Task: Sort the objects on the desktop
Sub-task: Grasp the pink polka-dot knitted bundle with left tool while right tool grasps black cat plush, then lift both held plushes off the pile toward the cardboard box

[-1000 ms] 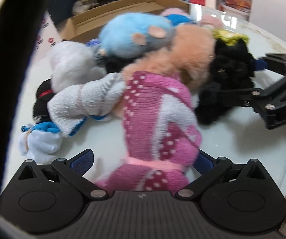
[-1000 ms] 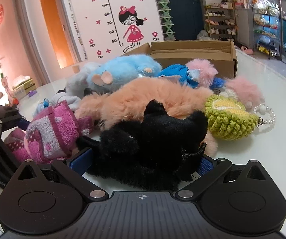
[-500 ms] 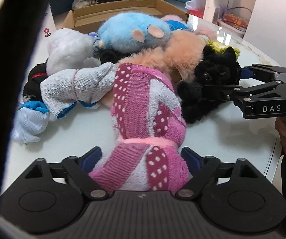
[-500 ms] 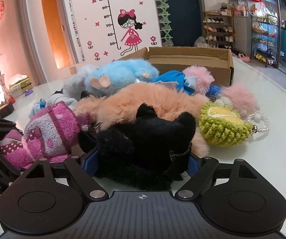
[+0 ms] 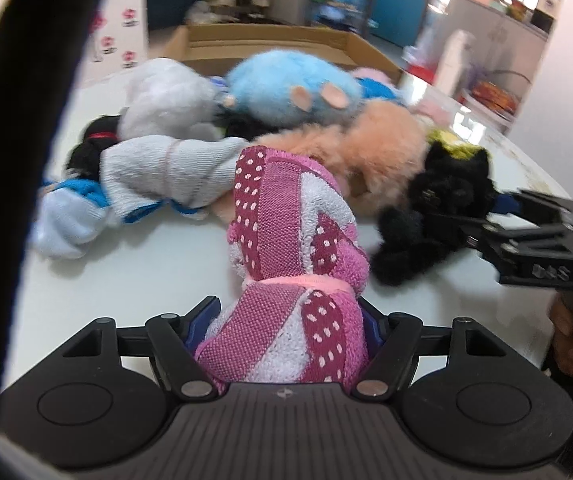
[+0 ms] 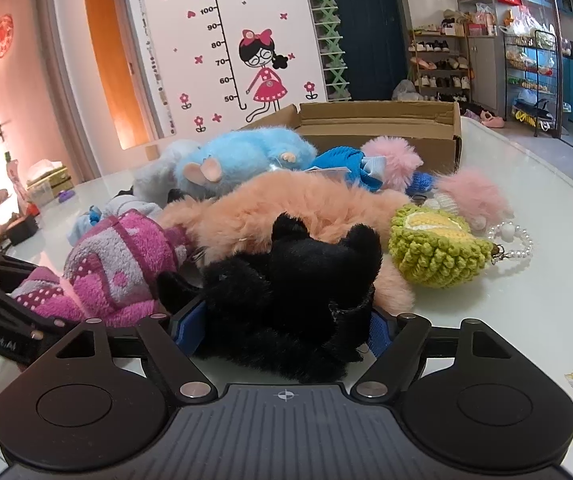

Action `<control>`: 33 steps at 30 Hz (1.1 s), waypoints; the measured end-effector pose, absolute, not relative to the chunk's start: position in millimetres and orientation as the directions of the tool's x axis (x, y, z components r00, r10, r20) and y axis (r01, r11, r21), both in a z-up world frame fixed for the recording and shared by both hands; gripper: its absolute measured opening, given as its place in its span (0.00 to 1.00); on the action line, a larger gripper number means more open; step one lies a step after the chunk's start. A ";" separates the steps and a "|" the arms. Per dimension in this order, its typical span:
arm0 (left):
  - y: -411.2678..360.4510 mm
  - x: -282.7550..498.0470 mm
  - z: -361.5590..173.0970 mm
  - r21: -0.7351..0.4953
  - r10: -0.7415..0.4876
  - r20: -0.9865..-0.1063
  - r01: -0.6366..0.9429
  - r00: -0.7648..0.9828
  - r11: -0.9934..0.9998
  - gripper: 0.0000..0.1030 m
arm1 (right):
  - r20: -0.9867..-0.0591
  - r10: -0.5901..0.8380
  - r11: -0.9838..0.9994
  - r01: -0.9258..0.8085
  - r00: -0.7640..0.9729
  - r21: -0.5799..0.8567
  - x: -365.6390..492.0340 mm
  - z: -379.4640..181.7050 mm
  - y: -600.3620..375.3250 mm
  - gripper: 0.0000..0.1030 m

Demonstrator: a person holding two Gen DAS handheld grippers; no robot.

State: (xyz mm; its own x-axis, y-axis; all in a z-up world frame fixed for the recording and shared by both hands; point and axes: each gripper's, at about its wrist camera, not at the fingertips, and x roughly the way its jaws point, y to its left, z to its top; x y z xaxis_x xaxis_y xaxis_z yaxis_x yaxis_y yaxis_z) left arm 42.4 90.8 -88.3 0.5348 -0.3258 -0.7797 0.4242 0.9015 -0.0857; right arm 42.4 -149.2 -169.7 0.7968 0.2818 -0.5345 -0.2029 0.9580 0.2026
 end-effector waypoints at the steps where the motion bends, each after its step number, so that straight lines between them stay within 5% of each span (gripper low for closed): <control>1: 89.3 40.5 -88.2 -0.061 -0.304 -0.776 0.413 0.553 0.909 0.64 | -0.531 0.281 0.959 -0.208 0.800 0.195 40.4 -168.8 -149.0 0.78; 33: 85.7 34.8 -91.4 -0.086 -0.272 -0.743 0.315 0.612 0.945 0.64 | -0.562 0.349 0.935 -0.234 0.750 0.267 66.6 -176.0 -150.6 0.76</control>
State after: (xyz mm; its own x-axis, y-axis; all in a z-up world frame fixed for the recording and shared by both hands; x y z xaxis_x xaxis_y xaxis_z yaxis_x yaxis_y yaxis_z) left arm 34.8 85.7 -91.4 0.6122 -0.2717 -0.7425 0.3152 0.9451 -0.0860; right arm 66.6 -150.6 -176.0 0.7502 0.3485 -0.5619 -0.2342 0.9348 0.2671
